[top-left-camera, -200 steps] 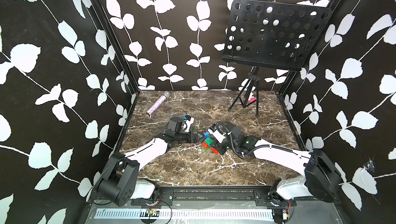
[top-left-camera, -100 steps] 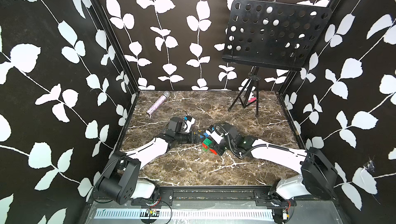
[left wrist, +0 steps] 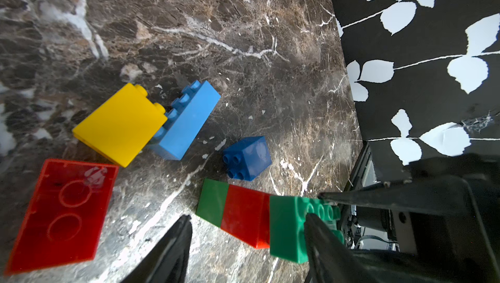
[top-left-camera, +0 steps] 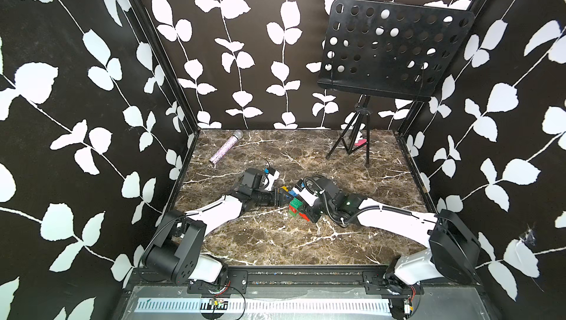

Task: Assemble the letter r with lego
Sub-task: Assemble the lego brick with the lego brick.

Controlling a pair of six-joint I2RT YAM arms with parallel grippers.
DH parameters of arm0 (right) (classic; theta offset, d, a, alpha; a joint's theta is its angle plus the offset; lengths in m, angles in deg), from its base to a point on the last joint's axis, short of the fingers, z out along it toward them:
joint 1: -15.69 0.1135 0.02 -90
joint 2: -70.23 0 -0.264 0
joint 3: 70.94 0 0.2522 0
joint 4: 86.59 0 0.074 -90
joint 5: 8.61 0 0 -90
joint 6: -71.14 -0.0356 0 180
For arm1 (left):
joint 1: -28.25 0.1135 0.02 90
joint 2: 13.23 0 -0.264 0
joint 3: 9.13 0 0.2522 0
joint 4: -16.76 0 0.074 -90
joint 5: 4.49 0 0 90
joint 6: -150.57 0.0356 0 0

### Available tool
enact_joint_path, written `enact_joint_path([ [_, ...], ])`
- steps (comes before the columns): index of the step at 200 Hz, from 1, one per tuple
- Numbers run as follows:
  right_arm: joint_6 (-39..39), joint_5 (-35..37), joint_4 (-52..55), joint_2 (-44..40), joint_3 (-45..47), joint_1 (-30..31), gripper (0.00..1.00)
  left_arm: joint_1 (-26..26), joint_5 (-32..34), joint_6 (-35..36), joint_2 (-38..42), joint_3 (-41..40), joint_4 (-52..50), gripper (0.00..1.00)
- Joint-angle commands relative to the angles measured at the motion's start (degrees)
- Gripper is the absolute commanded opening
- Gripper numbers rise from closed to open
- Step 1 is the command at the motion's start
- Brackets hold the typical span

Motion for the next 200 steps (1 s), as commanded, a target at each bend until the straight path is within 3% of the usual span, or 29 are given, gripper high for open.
enact_joint_path([
  [1, 0.86, 0.56, 0.53, 0.18, -1.40, 0.50, 0.26, 0.13, -0.82, 0.79, -0.09, -0.60, 0.22, 0.67],
  [101, 1.05, 2.27, 4.00, 1.42, -3.41, 0.63, 0.25, 0.08, -0.49, 0.83, 0.74, -1.99, 0.78, 0.60],
  [150, 0.92, 2.23, 4.84, 1.87, -3.94, 0.63, 0.24, 0.09, 1.22, 0.83, 4.81, -2.27, 1.39, 0.69],
  [200, 0.83, 2.26, 5.22, 2.08, -4.16, 0.63, 0.24, 0.09, -1.62, -0.23, 4.81, -2.62, 5.80, 0.71],
])
